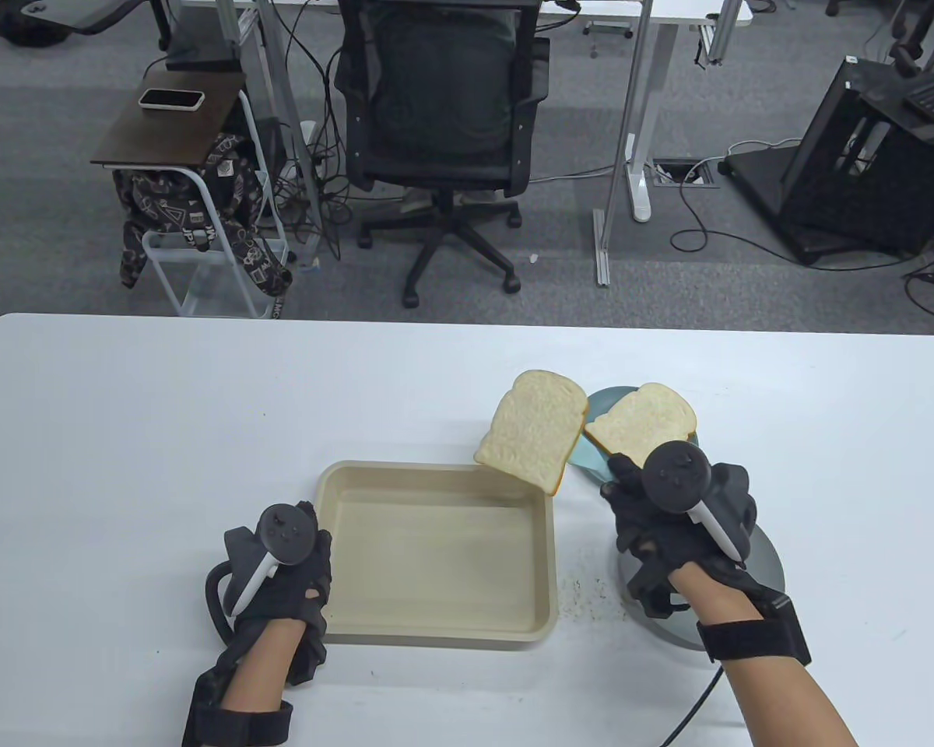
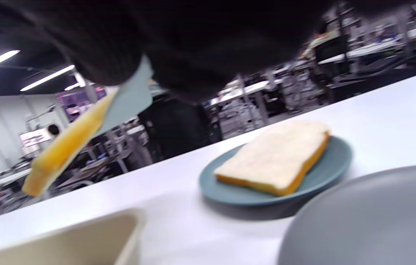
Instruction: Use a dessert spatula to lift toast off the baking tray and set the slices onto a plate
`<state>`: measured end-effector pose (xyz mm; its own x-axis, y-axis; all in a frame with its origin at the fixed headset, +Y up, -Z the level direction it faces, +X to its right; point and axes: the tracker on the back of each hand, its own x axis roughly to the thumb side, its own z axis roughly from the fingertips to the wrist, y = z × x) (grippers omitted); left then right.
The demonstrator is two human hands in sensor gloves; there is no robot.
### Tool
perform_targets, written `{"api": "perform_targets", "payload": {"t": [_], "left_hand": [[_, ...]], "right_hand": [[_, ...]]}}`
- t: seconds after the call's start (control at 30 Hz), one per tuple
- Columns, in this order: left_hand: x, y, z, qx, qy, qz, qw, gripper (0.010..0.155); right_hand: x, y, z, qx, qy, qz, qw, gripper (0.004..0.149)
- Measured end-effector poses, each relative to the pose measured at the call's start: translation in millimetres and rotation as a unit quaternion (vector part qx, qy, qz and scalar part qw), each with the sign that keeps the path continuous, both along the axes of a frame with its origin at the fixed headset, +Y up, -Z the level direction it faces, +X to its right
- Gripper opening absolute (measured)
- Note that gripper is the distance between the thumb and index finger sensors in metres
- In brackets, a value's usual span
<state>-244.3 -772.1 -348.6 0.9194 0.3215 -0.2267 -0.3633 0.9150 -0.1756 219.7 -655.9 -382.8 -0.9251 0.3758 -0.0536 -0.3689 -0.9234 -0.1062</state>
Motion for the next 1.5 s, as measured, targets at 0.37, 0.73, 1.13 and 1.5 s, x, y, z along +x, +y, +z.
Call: {"api": "perform_targets", "payload": {"t": [0.37, 0.73, 1.13, 1.5], "left_hand": [[0.0, 0.0, 0.0, 0.000, 0.000, 0.000, 1.000, 0.062], [-0.5, -0.2, -0.1, 0.001, 0.001, 0.004, 1.000, 0.062], [-0.7, -0.3, -0.1, 0.001, 0.000, 0.004, 1.000, 0.062], [-0.9, -0.1, -0.1, 0.000, 0.001, 0.006, 1.000, 0.062]], "right_hand": [[52.7, -23.5, -21.5, -0.024, -0.114, 0.025, 0.993, 0.047], [72.0, -46.9, -36.7, -0.051, -0.173, 0.026, 0.983, 0.048], [62.0, -21.1, -60.2, -0.087, -0.162, 0.155, 0.971, 0.047], [47.5, 14.9, -72.4, -0.175, -0.164, 0.195, 0.951, 0.049]]}}
